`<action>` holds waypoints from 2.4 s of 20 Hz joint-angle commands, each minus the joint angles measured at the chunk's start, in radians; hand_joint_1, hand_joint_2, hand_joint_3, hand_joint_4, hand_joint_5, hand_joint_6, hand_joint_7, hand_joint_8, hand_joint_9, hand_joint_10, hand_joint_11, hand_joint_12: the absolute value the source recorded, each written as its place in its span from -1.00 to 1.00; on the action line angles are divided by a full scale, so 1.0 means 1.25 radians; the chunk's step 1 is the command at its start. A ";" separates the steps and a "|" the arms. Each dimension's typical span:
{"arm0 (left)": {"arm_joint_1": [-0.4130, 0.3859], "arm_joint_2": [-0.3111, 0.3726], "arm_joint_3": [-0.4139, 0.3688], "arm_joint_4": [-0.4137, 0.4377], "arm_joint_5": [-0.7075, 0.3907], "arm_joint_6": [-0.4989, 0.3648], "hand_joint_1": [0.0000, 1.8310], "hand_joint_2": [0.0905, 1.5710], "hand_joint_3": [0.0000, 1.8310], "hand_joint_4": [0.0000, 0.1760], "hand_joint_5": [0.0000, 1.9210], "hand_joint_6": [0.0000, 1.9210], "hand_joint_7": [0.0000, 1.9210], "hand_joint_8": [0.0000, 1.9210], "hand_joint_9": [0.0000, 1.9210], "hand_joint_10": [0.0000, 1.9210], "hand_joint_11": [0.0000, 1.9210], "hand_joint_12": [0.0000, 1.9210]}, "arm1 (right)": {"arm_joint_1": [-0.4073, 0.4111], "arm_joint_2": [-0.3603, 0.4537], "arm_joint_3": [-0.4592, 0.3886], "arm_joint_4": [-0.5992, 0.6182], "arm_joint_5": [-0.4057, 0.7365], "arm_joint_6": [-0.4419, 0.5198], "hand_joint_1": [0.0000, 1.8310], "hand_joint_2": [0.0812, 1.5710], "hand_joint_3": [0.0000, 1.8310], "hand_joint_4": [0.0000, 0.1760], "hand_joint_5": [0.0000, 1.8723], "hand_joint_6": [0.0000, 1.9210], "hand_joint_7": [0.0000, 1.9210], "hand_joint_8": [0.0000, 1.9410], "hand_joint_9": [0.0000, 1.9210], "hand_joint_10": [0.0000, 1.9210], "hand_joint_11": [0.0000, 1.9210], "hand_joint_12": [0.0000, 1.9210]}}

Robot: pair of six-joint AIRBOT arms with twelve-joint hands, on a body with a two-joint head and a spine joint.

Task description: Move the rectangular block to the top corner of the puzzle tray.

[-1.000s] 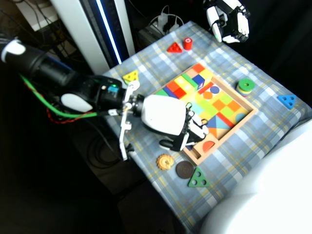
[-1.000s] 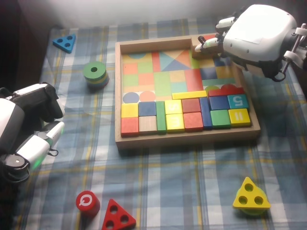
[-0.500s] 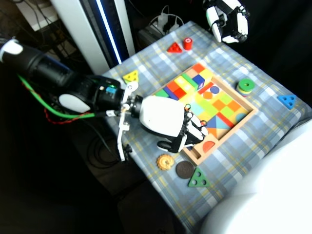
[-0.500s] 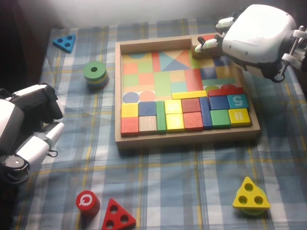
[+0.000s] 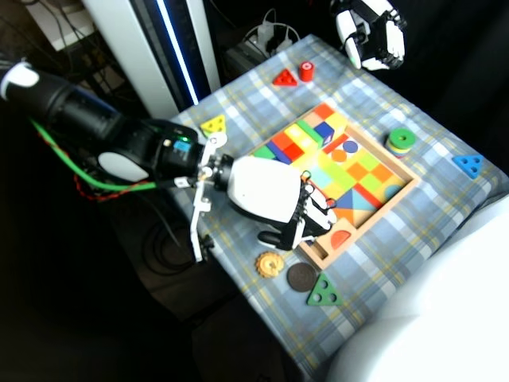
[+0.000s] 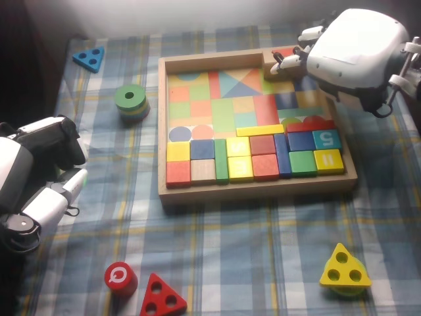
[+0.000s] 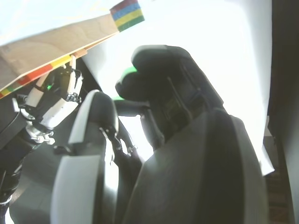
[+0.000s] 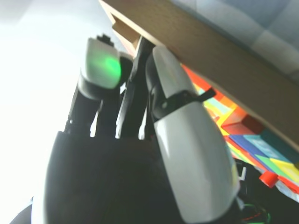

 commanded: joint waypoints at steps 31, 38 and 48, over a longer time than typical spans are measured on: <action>0.011 0.028 -0.021 0.030 -0.133 -0.004 -0.53 0.65 -1.00 -1.00 -0.44 -0.88 -0.45 -0.94 -0.71 -0.54 -1.00 0.32 | -0.521 0.204 -0.412 0.457 0.936 0.081 -1.00 0.44 -1.00 -0.60 -0.80 -1.00 -0.84 -1.00 -0.91 -1.00 -1.00 -0.91; 0.021 0.037 -0.030 0.034 -0.147 -0.004 -0.52 0.75 -0.99 -1.00 -0.51 -1.00 -0.56 -1.00 -0.76 -0.70 -1.00 0.35 | -0.573 0.190 -0.449 0.520 1.021 0.066 -1.00 0.42 -1.00 -0.34 -0.72 -0.99 -0.81 -0.99 -0.88 -0.98 -0.91 -0.95; 0.025 0.020 -0.017 0.016 -0.136 -0.004 -0.58 0.75 -1.00 -1.00 -0.52 -1.00 -0.55 -1.00 -0.83 -0.44 -1.00 0.41 | -0.569 0.168 -0.469 0.547 1.051 -0.008 -1.00 0.43 -1.00 -0.70 -0.69 -1.00 -0.75 -1.00 -0.82 -1.00 -1.00 -0.44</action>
